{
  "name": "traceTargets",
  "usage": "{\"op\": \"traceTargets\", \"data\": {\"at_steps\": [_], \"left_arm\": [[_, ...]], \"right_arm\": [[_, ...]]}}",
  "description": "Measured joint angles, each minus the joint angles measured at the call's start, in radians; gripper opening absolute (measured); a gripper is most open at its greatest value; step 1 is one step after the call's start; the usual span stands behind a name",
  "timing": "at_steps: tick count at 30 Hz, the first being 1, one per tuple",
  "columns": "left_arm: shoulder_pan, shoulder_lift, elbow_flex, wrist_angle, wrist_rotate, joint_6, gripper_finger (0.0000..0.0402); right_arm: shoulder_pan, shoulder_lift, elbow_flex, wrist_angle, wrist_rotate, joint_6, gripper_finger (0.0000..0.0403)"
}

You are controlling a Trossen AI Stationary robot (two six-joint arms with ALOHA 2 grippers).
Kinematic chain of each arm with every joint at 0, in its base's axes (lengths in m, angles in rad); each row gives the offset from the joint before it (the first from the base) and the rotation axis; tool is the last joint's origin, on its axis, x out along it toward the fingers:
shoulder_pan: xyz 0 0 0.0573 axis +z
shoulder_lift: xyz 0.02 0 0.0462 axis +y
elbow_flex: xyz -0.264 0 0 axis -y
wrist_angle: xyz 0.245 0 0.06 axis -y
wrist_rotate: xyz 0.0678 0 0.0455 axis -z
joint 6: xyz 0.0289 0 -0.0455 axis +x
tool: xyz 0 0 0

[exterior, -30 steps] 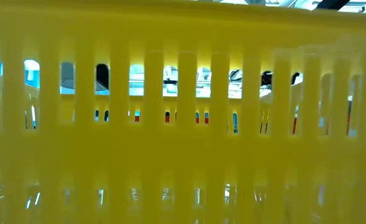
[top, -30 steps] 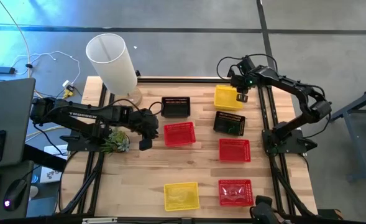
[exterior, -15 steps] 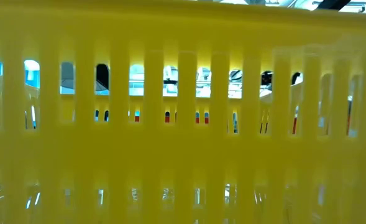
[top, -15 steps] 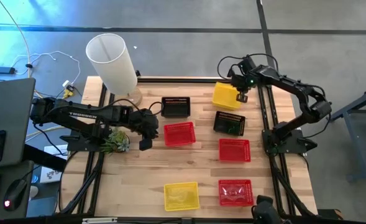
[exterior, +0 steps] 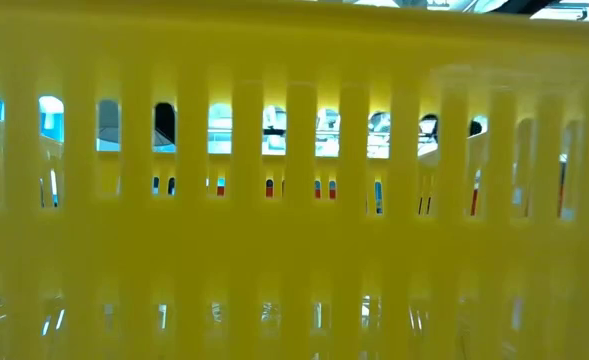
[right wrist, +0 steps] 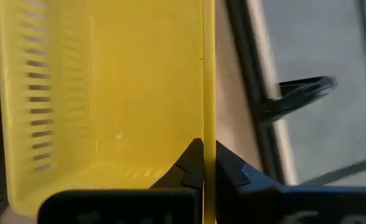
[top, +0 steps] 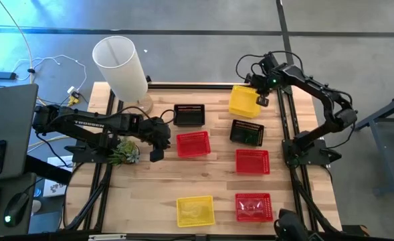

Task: Stack baskets by color
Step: Stack the middle yellow bin on top of the top yellow bin

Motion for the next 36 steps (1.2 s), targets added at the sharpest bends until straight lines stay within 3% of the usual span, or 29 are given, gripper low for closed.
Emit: {"op": "traceTargets", "data": {"at_steps": [4, 18, 36], "left_arm": [[0.0, 0.0, 0.0, 0.0, 0.0, 0.0, 0.0064], [0.0, 0.0, 0.0, 0.0, 0.0, 0.0, 0.0064], [0.0, 0.0, 0.0, 0.0, 0.004, -0.027, 0.0064]], "right_arm": [[-0.021, 0.008, 0.001, -0.042, -0.068, 0.016, 0.0], [-0.04, 0.106, 0.001, -0.042, -0.084, 0.051, 0.0], [-0.04, 0.108, 0.001, -0.032, -0.06, 0.13, 0.0]]}}
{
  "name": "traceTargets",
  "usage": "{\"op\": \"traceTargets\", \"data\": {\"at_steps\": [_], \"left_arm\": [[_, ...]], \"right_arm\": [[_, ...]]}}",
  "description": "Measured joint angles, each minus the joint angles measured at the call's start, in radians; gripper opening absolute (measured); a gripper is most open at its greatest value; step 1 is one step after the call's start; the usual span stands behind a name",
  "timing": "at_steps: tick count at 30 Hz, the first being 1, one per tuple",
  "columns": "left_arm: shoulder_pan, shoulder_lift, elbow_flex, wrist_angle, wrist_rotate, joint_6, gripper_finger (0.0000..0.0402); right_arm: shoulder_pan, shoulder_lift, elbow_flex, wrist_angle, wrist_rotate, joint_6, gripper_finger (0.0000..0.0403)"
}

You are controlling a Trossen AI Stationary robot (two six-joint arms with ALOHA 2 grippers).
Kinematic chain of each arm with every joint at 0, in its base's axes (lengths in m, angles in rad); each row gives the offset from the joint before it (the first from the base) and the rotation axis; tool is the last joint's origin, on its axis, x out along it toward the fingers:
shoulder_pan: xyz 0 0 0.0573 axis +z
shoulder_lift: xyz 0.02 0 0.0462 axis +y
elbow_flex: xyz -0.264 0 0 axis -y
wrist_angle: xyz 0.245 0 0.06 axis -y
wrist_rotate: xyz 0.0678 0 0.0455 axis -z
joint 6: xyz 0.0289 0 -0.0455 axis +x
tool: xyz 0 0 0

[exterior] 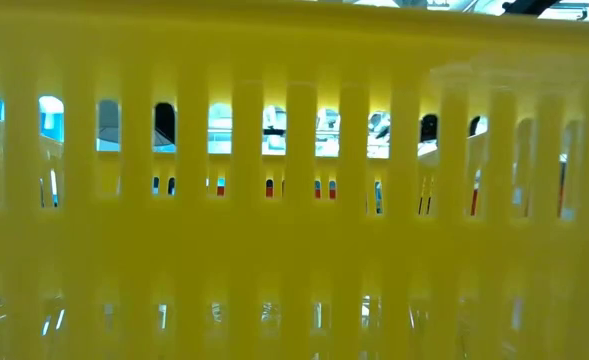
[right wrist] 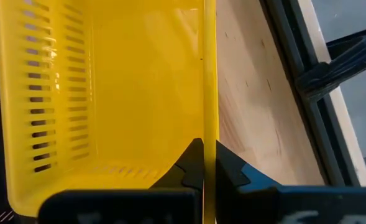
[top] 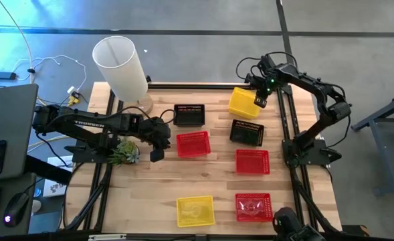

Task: Stack baskets by color
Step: Stack the middle yellow bin on top of the top yellow bin, then stack the bottom black bin on top of the top black bin

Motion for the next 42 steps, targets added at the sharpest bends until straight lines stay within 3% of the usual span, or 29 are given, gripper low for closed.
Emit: {"op": "traceTargets", "data": {"at_steps": [6, 13, 18, 27, 34, 42], "left_arm": [[0.0, 0.0, 0.0, 0.0, 0.0, 0.0, 0.0064], [0.0, 0.0, 0.0, 0.0, 0.0, 0.0, 0.0064], [0.0, 0.0, 0.0, 0.0, 0.0, 0.0, 0.0064], [0.0, 0.0, 0.0, 0.0, 0.0, 0.001, 0.0064], [0.0, 0.0, 0.0, 0.0, 0.0, 0.001, 0.0064], [0.0, 0.0, 0.0, 0.0, -0.004, 0.035, 0.0064]], "right_arm": [[0.0, 0.0, 0.0, -0.028, 0.003, 0.029, 0.001], [0.002, 0.0, 0.0, -0.028, 0.041, 0.034, 0.008], [0.001, -0.001, 0.0, -0.025, 0.083, 0.036, 0.0105], [0.074, -0.108, 0.0, -0.098, 0.077, 0.11, 0.0096], [0.214, -0.209, 0.0, -0.211, 0.077, 0.25, 0.008], [0.383, -0.23, -0.009, -0.313, 0.077, 0.475, 0.0078]]}}
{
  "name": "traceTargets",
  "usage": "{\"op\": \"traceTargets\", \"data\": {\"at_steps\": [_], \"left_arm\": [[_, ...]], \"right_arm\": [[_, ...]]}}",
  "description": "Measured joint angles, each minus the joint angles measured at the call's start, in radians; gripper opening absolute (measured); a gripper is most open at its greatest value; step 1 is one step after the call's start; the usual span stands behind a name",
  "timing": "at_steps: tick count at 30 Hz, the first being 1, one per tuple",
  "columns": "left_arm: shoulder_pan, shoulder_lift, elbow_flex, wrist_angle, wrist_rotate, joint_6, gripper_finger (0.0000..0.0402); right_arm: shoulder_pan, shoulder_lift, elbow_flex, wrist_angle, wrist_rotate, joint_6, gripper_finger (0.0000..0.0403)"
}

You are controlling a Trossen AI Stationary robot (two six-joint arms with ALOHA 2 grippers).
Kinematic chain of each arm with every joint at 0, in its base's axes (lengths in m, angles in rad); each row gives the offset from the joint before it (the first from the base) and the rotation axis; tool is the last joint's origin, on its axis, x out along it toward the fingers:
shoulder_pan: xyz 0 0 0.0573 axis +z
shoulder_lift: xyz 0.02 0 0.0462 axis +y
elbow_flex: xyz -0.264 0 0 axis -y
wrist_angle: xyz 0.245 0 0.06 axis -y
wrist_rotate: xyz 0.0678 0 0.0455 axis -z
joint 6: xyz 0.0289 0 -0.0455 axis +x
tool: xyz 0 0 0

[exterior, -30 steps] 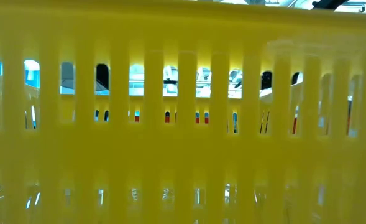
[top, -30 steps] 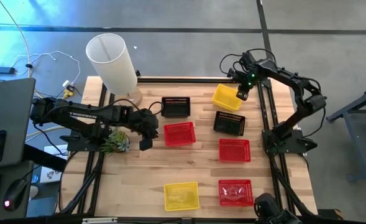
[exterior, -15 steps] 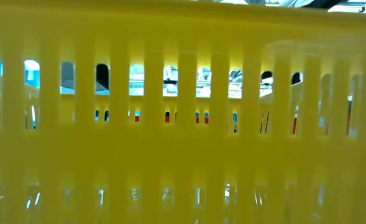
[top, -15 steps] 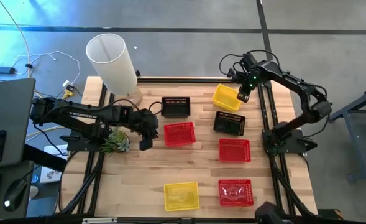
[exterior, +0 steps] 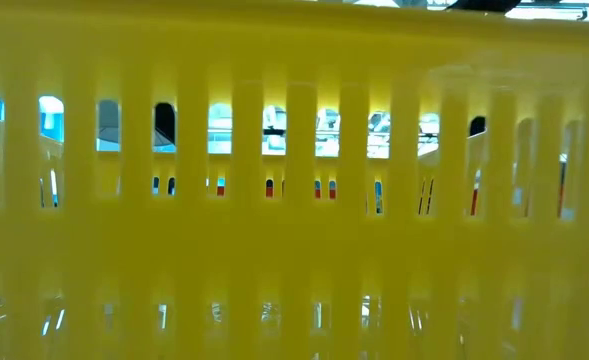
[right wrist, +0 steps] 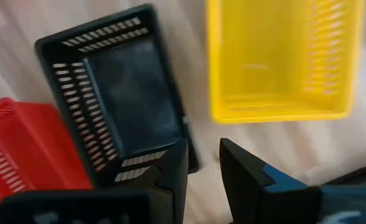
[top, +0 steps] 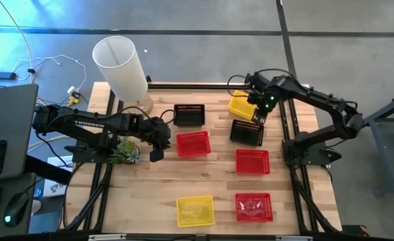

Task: Stack baskets by color
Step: Stack the bottom black bin on top of the top black bin

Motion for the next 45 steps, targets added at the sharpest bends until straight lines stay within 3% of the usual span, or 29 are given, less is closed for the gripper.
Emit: {"op": "traceTargets", "data": {"at_steps": [13, 29, 34, 45], "left_arm": [[0.0, 0.0, 0.0, 0.0, 0.0, 0.0, 0.0064], [0.0, 0.0, 0.0, 0.0, -0.007, 0.026, 0.0064], [0.0, 0.0, 0.0, 0.0, -0.007, 0.026, 0.0063], [0.0, 0.0, 0.0, 0.0, -0.007, 0.026, 0.0064]], "right_arm": [[0.26, 0.001, -0.135, 0.006, 0.009, 0.248, 0.0078], [0.561, 0.001, -0.138, 0.111, 0.038, 0.445, 0.0078], [0.612, 0.001, -0.138, 0.123, 0.136, 0.467, 0.0082], [0.633, 0.016, -0.139, 0.131, 0.143, 0.514, 0.0119]]}}
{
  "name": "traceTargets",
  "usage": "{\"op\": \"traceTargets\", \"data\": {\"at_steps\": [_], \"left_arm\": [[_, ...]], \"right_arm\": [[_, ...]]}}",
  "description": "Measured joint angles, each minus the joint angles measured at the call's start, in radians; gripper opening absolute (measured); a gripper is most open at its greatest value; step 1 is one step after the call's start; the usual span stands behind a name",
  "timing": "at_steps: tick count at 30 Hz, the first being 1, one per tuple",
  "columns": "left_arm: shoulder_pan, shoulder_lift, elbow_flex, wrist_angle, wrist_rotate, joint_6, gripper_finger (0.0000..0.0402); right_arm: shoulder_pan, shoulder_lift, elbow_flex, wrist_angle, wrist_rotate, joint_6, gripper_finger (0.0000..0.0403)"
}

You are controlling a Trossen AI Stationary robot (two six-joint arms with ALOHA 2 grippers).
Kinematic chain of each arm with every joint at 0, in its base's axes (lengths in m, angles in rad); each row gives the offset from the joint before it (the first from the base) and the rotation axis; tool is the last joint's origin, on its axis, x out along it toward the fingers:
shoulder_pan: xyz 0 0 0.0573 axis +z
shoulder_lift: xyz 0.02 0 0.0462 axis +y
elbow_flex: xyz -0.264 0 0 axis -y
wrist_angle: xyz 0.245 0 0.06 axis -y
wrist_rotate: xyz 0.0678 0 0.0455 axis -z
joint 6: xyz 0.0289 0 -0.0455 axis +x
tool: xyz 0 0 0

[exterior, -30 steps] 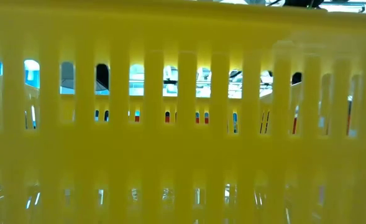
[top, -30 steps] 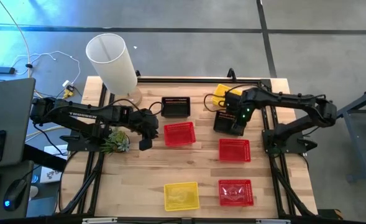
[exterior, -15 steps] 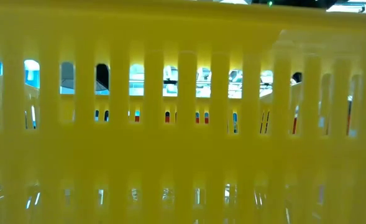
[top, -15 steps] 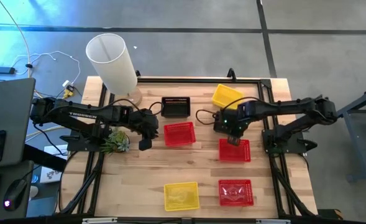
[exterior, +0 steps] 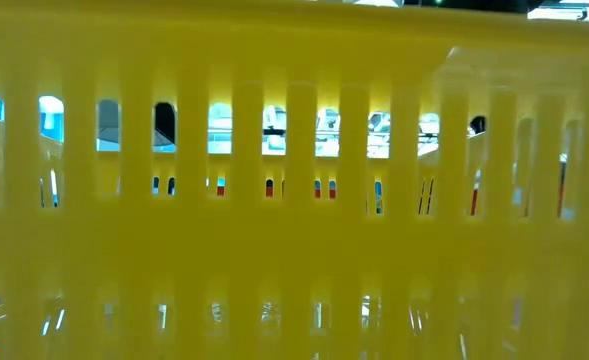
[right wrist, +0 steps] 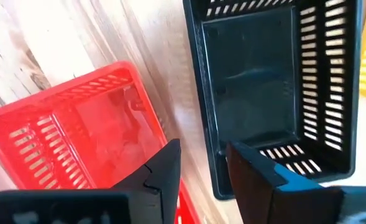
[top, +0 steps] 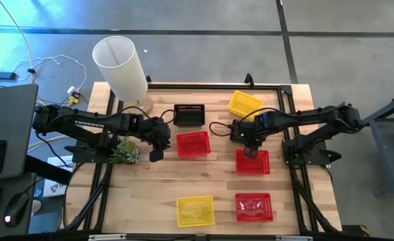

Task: Stack baskets by color
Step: Stack the bottom black bin on top of the top black bin

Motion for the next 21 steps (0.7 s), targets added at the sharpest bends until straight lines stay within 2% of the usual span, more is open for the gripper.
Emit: {"op": "traceTargets", "data": {"at_steps": [12, 21], "left_arm": [[0.0, 0.0, 0.0, 0.0, 0.0, 0.0, 0.0064], [0.0, 0.0, 0.0, 0.0, 0.0, 0.0, 0.0064]], "right_arm": [[0.0, 0.131, 0.0, 0.06, 0.002, -0.03, 0.0119], [0.0, 0.184, 0.0, 0.065, 0.065, -0.023, 0.0115]]}}
